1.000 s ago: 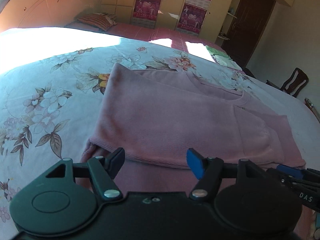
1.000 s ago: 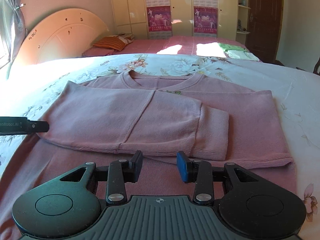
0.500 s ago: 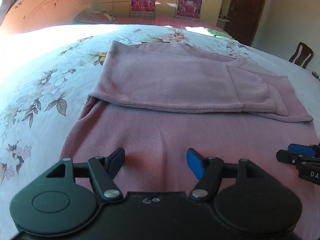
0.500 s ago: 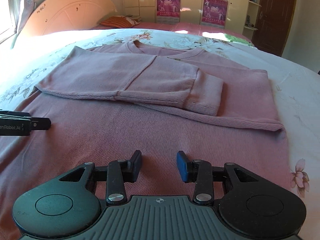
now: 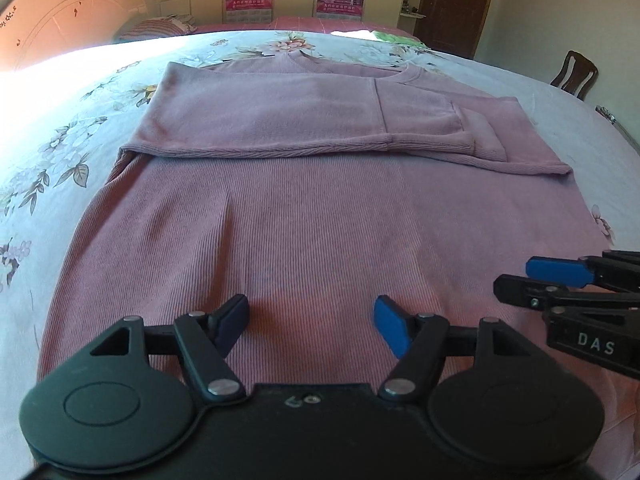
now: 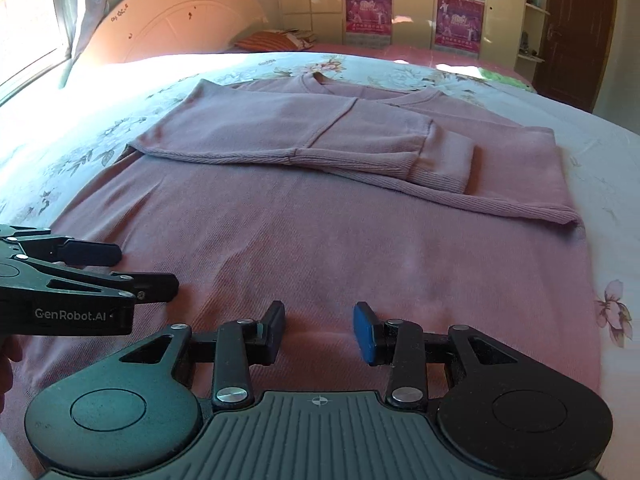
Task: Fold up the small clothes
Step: 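Open the left gripper and withdraw from the folded side, then move both grippers to the unfolded side edge of the sweatshirt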
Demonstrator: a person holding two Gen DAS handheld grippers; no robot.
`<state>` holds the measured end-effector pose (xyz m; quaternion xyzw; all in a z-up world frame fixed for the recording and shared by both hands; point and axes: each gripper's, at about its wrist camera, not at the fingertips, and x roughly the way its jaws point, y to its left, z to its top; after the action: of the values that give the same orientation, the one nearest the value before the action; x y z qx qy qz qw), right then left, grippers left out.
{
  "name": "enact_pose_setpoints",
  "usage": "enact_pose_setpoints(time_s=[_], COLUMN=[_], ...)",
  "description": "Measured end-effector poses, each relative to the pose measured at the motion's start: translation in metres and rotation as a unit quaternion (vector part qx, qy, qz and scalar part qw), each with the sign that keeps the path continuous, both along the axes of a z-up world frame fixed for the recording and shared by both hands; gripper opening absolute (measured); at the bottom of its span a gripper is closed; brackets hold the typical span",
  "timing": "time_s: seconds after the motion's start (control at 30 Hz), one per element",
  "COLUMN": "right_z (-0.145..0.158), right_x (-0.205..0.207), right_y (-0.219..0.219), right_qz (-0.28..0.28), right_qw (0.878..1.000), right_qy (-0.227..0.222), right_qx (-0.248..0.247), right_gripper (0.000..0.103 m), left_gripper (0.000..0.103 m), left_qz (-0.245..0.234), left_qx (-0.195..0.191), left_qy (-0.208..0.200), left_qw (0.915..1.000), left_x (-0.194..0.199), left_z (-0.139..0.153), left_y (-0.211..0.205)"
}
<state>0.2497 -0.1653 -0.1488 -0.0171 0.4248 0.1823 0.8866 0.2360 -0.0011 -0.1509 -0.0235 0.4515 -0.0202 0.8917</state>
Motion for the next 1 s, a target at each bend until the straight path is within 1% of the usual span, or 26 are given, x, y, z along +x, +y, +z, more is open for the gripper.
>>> enact_pose_setpoints(time_s=[0.1,0.23,0.3,0.37,0.4,0.5,0.53,0.6,0.73,0.77,0.83,0.93,1.0], right_z=[0.004,0.0,0.005,0.01,0.01,0.001,-0.001,0.0,0.008,0.006,0.003,0.008,0.014], right_x=[-0.017,-0.037,-0.05,-0.06,-0.066,-0.075,-0.08,-0.091,-0.111,-0.114,-0.12,-0.127,-0.134], right_y=[-0.008,-0.009,-0.012,-0.011,-0.009,-0.008,-0.01,-0.012,-0.023,-0.023,-0.025,-0.029,-0.029], right_qz=[-0.009,-0.025,-0.041,-0.039,-0.038,-0.047,-0.052,-0.06,-0.087,-0.09,-0.093,-0.109,-0.115], right_qw=[1.0,1.0,0.999,0.999,0.999,0.998,0.998,0.997,0.995,0.995,0.994,0.993,0.992], right_qy=[0.004,0.012,0.009,0.002,0.0,0.021,0.02,0.017,0.015,0.018,0.02,0.019,0.01], right_qx=[0.011,-0.016,-0.014,-0.016,-0.026,-0.041,-0.042,-0.05,-0.036,-0.044,-0.055,-0.049,-0.053], right_gripper=[0.038,0.039,0.04,0.042,0.045,0.045,0.045,0.045,0.045,0.045,0.045,0.045,0.046], left_gripper=[0.069,0.071,0.071,0.072,0.072,0.072,0.072,0.072,0.072,0.072,0.072,0.073,0.072], left_qz=[0.007,0.003,0.002,0.001,0.0,-0.006,-0.008,-0.009,0.005,0.006,0.004,-0.005,-0.003], left_qx=[-0.001,0.002,0.003,0.002,0.003,0.008,0.009,0.009,0.001,0.003,0.006,0.011,0.007], left_qy=[0.004,0.003,0.002,0.0,0.0,-0.002,-0.002,-0.003,-0.005,-0.006,-0.004,-0.011,-0.012], left_qw=[1.0,1.0,1.0,1.0,1.0,0.9999,0.9999,0.9999,1.0,1.0,1.0,0.9999,0.9999], left_x=[-0.004,-0.018,-0.026,-0.036,-0.041,-0.053,-0.058,-0.066,-0.083,-0.087,-0.094,-0.103,-0.107], left_z=[0.001,0.002,0.002,0.003,0.003,0.002,0.002,0.002,0.006,0.006,0.001,0.002,0.005], left_y=[0.001,0.0,0.001,0.003,0.003,0.004,0.005,0.009,0.024,0.028,0.036,0.041,0.046])
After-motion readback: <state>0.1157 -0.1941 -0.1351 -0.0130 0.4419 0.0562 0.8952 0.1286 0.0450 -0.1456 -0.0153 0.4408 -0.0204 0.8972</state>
